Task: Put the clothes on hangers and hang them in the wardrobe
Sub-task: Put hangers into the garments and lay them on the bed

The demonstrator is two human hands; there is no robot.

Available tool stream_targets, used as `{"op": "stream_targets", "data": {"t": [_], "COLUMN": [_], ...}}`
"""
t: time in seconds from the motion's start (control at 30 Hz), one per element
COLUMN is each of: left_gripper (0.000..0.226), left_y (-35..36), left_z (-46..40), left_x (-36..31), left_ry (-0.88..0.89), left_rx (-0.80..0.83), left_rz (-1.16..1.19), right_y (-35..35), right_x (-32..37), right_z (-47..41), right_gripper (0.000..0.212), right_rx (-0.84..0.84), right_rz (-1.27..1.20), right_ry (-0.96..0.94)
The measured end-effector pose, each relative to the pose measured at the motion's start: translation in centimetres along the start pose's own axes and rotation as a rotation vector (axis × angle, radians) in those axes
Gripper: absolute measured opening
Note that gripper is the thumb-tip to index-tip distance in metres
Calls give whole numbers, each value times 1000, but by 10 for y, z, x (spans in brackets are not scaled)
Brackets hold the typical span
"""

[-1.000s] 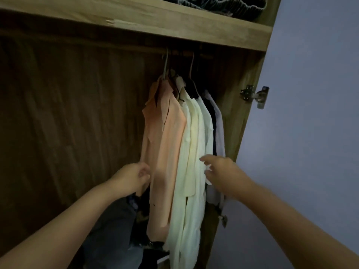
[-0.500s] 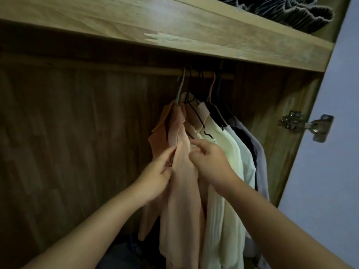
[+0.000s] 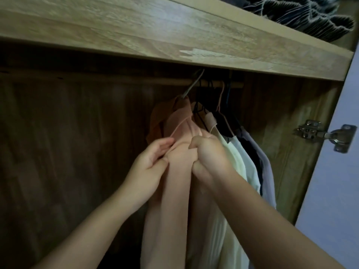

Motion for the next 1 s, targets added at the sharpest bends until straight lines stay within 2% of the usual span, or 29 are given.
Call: {"op": "stream_targets", "data": {"t": [0.1, 0.17, 0.23, 0.33, 0.47, 0.57, 0.67, 0.77, 0.83, 0.93, 1.0], "left_gripper": [43, 42, 41, 37, 32, 33, 41, 51, 45, 45, 39], "left_y": [-5, -6, -5, -1, 13, 32, 52, 79, 90, 117, 135], "left_z": [1, 4, 8, 12, 12, 14, 18, 24, 26, 43, 61], "left_x": [-17, -27, -34, -38, -44, -51, -58, -66, -67, -77, -82], "left_ry": [66, 89, 97, 66, 16, 10, 105, 185, 222, 231, 278], "left_rx": [-45, -79, -123, -200, -223, -244, -286, -217, -132, 48, 78], "left_rz": [19, 23, 16, 12, 37, -95, -419, -728, -823, -774, -690], "right_y": [-2, -9, -23, -49, -80, -108, -137, -168, -185, -210, -228], "right_x": [22, 35, 46, 56, 72, 90, 114, 140, 153, 176, 191], "right_z": [-2, 6, 20, 44, 94, 130, 165, 203, 223, 260, 281], "right_gripper": [68, 65, 59, 76, 62, 59, 56, 59, 57, 57, 52], "right_rx": [-46, -46, -37, 42, 135, 136, 138, 144, 166, 173, 126], "right_rz": [-182, -219, -195, -129, 51, 185, 234, 253, 276, 332, 397], "right_ry": [-43, -6, 16, 12, 90, 137, 166, 208, 225, 242, 252]}}
Point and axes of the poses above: each hand's wrist, its own z-axis away from the middle knuckle, its own y-axis out of the palm, x = y × z, the point moved 3 cm from there along -z, towards the middle knuckle, and after that the axes turned 9 degrees about -z, right-handed, at the moved point
